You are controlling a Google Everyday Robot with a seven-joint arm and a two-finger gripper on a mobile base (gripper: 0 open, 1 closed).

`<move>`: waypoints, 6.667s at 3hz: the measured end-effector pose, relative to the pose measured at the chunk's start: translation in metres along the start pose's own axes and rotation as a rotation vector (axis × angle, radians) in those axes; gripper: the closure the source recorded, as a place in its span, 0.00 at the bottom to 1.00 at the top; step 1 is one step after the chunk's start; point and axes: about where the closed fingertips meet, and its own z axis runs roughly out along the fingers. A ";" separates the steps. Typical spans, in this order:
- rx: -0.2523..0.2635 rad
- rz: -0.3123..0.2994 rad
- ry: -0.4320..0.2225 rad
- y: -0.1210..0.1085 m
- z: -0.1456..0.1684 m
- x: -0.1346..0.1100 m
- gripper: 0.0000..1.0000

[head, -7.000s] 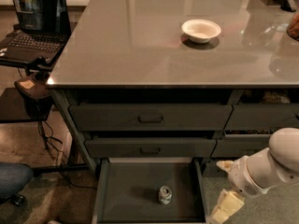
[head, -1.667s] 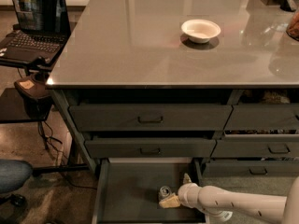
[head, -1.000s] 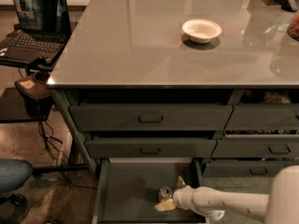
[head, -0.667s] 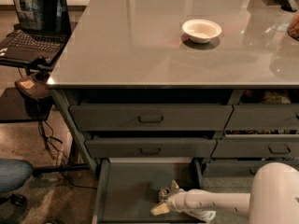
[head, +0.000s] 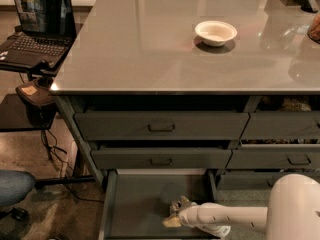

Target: Pick 7up can from bottom drawer and place on counter

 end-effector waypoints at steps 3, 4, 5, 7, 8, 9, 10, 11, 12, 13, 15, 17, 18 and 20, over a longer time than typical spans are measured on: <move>0.017 0.018 -0.038 -0.011 -0.031 -0.011 0.89; 0.060 0.011 -0.097 -0.033 -0.093 -0.032 1.00; 0.142 -0.017 -0.165 -0.069 -0.193 -0.066 1.00; 0.298 -0.030 -0.274 -0.142 -0.419 -0.166 1.00; 0.363 -0.010 -0.295 -0.149 -0.525 -0.226 1.00; 0.385 -0.055 -0.283 -0.143 -0.546 -0.250 1.00; 0.384 -0.055 -0.283 -0.144 -0.546 -0.250 1.00; 0.364 -0.115 -0.362 -0.143 -0.559 -0.286 1.00; 0.322 -0.190 -0.420 -0.146 -0.600 -0.356 1.00; 0.326 -0.284 -0.384 -0.147 -0.651 -0.442 1.00; 0.291 -0.477 -0.381 -0.112 -0.694 -0.602 1.00; -0.011 -0.519 -0.405 -0.084 -0.520 -0.656 1.00; -0.087 -0.535 -0.360 -0.088 -0.422 -0.639 1.00; -0.105 -0.528 -0.352 -0.089 -0.409 -0.636 0.59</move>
Offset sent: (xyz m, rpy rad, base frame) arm 0.0016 -0.0085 0.0110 0.0166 -0.0166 -0.0211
